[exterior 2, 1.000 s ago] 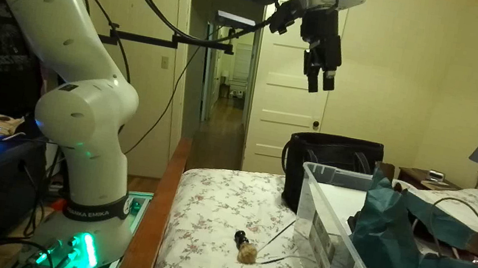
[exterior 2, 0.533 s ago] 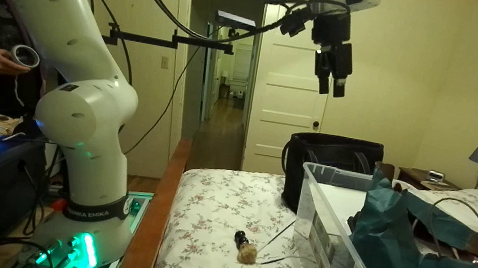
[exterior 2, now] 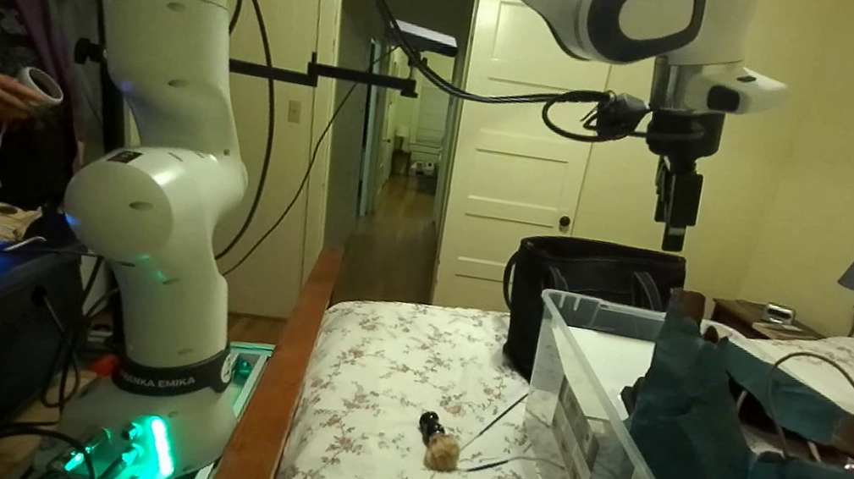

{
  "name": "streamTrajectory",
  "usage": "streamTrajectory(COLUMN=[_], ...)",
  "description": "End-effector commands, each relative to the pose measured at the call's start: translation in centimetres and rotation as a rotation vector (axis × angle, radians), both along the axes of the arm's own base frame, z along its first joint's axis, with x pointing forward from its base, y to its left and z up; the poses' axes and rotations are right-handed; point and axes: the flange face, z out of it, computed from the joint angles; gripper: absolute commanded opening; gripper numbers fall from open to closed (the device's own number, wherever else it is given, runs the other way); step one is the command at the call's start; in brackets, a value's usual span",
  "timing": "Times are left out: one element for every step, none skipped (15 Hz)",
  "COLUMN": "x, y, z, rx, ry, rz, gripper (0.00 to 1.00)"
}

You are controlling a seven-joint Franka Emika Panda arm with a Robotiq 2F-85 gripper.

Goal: Put the writing pad on the side of the storage crate

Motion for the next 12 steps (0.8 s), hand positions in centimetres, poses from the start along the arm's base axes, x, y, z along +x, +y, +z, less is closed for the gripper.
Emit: streamTrajectory(x=[0.5, 0.7, 0.8, 0.8, 0.9, 0.9, 0.9, 0.8, 0.6, 0.4, 0.3, 0.2], y=[0.3, 0.6, 0.8, 0.9, 0.9, 0.9, 1.3, 2.0, 2.6, 3.2, 3.7, 4.3], z=[-0.6, -0.9, -0.9, -0.7, -0.5, -0.4, -1.2, -2.2, -2.8, -3.7, -4.4, -5.6], rx=[-0.028, -0.056, -0.068, -0.072, -0.072, -0.071, -0.073, -0.054, -0.03, -0.012, 0.013, 0.032], ry=[0.012, 0.019, 0.02, 0.016, 0.012, 0.01, 0.022, 0.014, 0.003, -0.015, -0.03, -0.038], rz=[-0.035, -0.062, -0.076, -0.081, -0.085, -0.088, -0.089, -0.082, -0.092, -0.113, -0.124, -0.156], gripper=[1.0, 1.0, 1.0, 1.0, 1.0, 1.0, 1.0, 1.0, 1.0, 1.0, 1.0, 1.0])
